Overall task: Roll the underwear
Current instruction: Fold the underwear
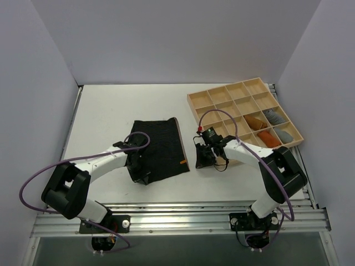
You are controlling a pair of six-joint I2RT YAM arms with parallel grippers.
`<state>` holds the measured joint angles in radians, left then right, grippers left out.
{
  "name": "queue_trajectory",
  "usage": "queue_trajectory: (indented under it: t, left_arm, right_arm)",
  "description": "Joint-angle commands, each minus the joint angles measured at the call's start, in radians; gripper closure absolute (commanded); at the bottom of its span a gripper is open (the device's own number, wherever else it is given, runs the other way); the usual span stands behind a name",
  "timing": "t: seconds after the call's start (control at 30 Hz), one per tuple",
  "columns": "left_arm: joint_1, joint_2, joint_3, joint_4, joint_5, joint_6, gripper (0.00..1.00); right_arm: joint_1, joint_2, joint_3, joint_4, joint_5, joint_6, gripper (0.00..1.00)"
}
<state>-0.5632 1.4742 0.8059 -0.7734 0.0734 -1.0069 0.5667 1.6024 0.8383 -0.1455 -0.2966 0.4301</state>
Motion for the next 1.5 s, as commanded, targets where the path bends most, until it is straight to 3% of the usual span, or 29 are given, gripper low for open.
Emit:
queue_trajectory:
  t: [0.0, 0.1, 0.17, 0.43, 0.7, 1.07, 1.3, 1.33, 1.37, 1.47]
  left_arm:
    - [-0.007, -0.038, -0.010, 0.011, 0.025, 0.018, 0.98]
    - [-0.007, -0.035, -0.019, 0.014, 0.025, 0.016, 0.98]
    - [-0.010, -0.023, -0.025, 0.017, 0.026, 0.017, 0.98]
    - [-0.009, -0.002, -0.016, 0.016, 0.026, 0.034, 0.98]
    - [-0.010, 0.001, -0.005, 0.016, 0.026, 0.034, 0.98]
    - [-0.010, 0.000, -0.002, 0.031, 0.032, 0.010, 0.98]
    - [-0.015, -0.038, -0.005, 0.026, 0.028, 0.010, 0.98]
    - [-0.015, -0.031, -0.004, 0.022, 0.026, 0.008, 0.98]
    - [-0.015, -0.028, -0.002, 0.020, 0.028, 0.010, 0.98]
    - [-0.015, -0.025, -0.004, 0.019, 0.028, 0.008, 0.98]
  right_arm:
    - [0.041, -0.062, -0.010, -0.049, 0.037, 0.021, 0.84]
    - [0.076, -0.111, -0.050, 0.004, 0.013, 0.064, 0.66]
    - [0.093, -0.124, -0.065, 0.052, 0.002, 0.084, 0.62]
    - [0.093, -0.003, -0.031, 0.098, -0.012, 0.068, 0.61]
    - [0.099, 0.033, -0.022, 0.124, -0.019, 0.084, 0.69]
    - [0.098, -0.007, -0.074, 0.126, -0.029, 0.078, 1.00]
    - [0.094, -0.052, -0.085, 0.118, -0.022, 0.075, 1.00]
    - [0.094, -0.053, -0.085, 0.110, -0.018, 0.079, 0.98]
    - [0.093, -0.053, -0.085, 0.110, -0.015, 0.082, 0.85]
    - [0.094, -0.056, -0.084, 0.121, -0.018, 0.090, 0.73]
